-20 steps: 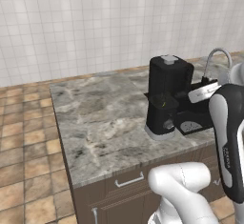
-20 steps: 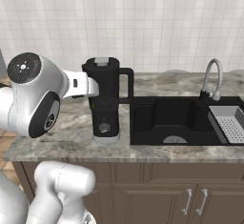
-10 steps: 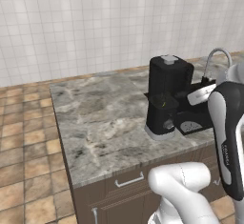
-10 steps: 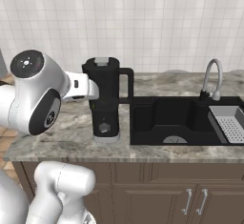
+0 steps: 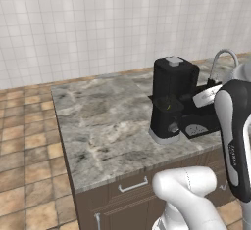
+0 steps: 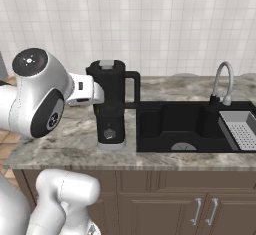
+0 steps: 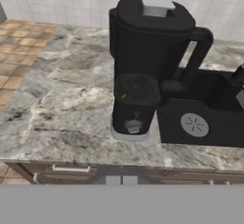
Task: Grab the lemon wedges from the fridge, place them in the blender, close the lid, and turn on the blender to create a marinade.
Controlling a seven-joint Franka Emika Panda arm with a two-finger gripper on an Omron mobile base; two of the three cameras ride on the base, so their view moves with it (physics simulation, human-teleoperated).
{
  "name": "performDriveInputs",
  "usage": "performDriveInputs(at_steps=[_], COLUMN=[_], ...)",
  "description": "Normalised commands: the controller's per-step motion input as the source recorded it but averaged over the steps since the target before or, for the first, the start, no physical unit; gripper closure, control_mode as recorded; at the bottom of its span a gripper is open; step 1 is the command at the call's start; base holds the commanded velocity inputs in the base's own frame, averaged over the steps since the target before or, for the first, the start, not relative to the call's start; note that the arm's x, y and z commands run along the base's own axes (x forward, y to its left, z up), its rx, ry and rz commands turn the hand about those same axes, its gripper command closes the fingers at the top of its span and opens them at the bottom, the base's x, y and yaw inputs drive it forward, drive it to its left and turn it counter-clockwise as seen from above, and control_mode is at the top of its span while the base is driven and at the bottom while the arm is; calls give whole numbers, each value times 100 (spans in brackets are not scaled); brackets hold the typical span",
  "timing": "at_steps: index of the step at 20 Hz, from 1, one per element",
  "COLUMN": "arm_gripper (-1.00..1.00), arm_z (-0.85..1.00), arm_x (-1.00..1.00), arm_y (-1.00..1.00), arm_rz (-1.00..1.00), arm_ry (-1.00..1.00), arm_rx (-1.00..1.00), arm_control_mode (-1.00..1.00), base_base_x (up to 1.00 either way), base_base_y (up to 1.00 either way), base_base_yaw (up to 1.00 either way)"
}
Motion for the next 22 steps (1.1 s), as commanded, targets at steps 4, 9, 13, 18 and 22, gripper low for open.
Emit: performDriveInputs(at_steps=[4,9,13,18,22], arm_gripper=[100,100,100,100,100], arm_z=[-20,-44,-54,-56,-41], arm_x=[0,0,0,-1,-15], arm_y=[0,0,0,-12,-27], arm_rz=[0,0,0,0,0], arm_ry=[0,0,0,-3,-17], arm_rx=[0,0,0,0,5], arm_control_mode=[-100,-100,-100,-100,-100], base_base_x=[0,0,0,0,0], base_base_y=[0,0,0,0,0], base_base_yaw=[0,0,0,0,0])
